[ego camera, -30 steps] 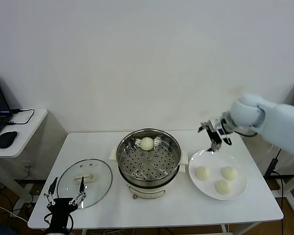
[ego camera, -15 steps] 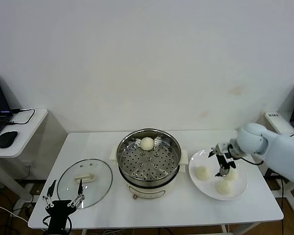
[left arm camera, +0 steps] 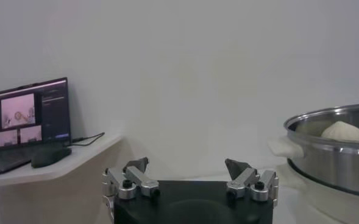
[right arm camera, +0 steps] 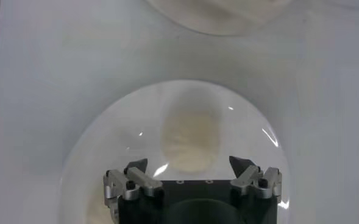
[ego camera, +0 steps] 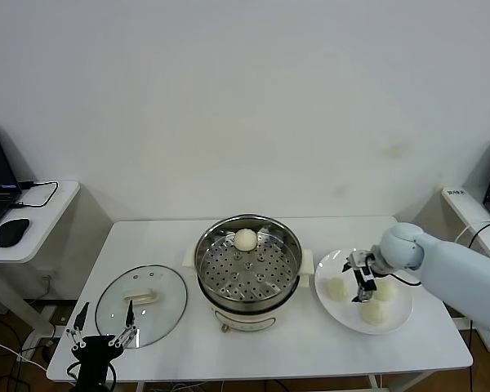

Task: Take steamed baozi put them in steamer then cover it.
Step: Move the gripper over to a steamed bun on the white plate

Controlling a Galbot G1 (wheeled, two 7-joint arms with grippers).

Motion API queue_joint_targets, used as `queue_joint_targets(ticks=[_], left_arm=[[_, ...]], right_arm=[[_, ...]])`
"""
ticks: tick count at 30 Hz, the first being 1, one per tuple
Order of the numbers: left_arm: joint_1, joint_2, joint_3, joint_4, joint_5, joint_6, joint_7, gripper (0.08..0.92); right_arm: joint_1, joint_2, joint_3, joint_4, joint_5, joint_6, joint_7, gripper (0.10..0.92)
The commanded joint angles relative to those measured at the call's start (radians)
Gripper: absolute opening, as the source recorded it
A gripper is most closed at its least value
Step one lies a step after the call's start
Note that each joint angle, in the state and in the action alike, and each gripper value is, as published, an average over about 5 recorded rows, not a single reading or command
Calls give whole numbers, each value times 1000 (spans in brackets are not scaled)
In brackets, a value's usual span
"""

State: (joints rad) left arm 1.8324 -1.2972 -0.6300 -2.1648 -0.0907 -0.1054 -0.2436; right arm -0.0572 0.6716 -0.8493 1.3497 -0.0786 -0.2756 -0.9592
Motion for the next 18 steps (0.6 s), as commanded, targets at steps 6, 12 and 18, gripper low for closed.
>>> queue_joint_targets(ticks=[6,12,18], left_arm=[[-3,-2,0,5,-1,-2,0,823],[-4,-4,2,7,-1,-3,-1,823],[-1,-6,3,2,-1,-3,-1,823]], right_arm=[[-41,82,30,-81,-35,4,17,823],[-38,83,35,-81,-38,-5,22,795],[-40,81,33,-78,-36,-12,10,720]])
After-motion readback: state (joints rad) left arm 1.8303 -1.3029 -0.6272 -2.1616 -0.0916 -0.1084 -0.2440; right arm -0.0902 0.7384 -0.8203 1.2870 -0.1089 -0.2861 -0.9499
